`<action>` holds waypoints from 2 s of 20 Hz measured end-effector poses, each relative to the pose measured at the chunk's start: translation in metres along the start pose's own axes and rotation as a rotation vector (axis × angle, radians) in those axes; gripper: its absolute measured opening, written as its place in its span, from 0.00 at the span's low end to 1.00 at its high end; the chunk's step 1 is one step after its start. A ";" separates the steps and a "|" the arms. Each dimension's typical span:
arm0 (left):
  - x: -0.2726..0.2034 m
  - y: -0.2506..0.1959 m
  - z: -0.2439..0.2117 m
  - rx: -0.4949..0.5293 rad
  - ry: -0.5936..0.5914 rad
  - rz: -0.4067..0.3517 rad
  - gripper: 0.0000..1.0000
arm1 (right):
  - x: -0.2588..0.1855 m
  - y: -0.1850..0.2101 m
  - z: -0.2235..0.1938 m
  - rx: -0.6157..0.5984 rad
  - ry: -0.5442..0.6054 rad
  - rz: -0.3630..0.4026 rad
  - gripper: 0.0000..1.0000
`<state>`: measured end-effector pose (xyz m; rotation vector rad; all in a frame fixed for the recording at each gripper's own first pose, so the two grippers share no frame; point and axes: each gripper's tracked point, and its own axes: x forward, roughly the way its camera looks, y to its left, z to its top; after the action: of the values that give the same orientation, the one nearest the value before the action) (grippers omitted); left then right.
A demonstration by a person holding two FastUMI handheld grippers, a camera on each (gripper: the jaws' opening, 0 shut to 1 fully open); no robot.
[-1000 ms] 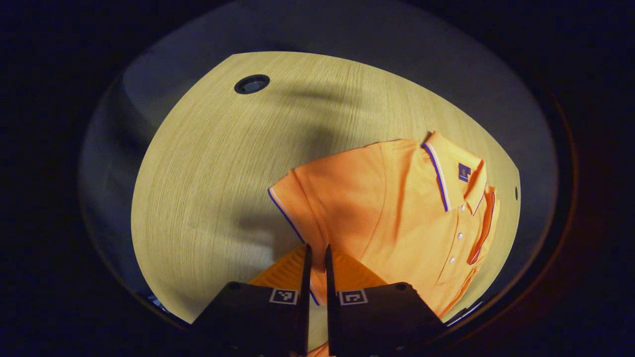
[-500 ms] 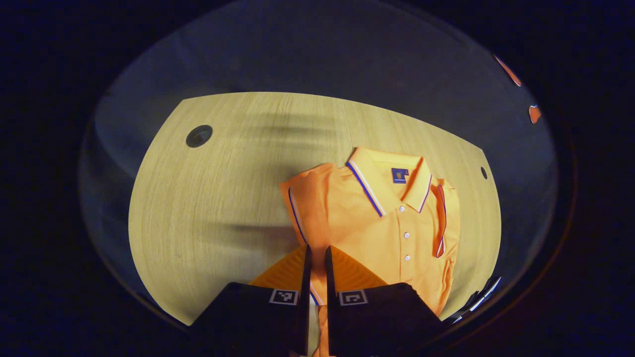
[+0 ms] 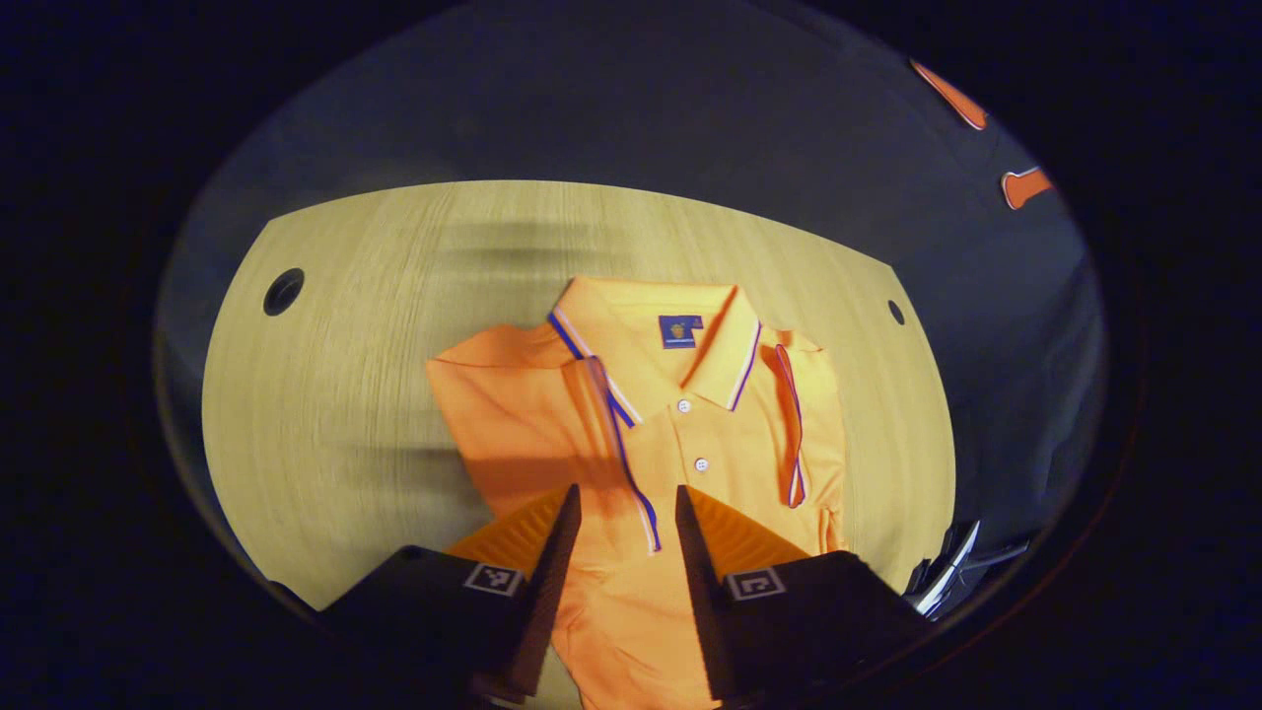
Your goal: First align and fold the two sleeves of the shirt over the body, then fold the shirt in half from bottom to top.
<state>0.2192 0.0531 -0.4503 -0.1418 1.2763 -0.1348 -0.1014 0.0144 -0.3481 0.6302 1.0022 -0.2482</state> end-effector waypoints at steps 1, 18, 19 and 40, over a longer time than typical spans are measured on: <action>-0.001 0.001 -0.004 0.017 -0.005 0.011 0.68 | 0.000 -0.001 0.002 -0.004 -0.001 0.004 0.98; -0.110 0.003 -0.188 -0.163 -0.024 0.134 0.96 | 0.032 -0.042 -0.032 -0.352 0.211 0.105 0.99; -0.113 0.003 -0.205 -0.169 -0.008 0.138 0.96 | 0.033 -0.046 -0.038 -0.364 0.228 0.109 0.99; -0.116 0.007 -0.415 -0.097 0.208 0.276 0.96 | 0.042 -0.089 -0.108 -0.586 0.364 0.075 0.97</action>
<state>-0.2109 0.0681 -0.4601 -0.0334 1.4976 0.1534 -0.1968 0.0117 -0.4580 0.1740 1.3237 0.2351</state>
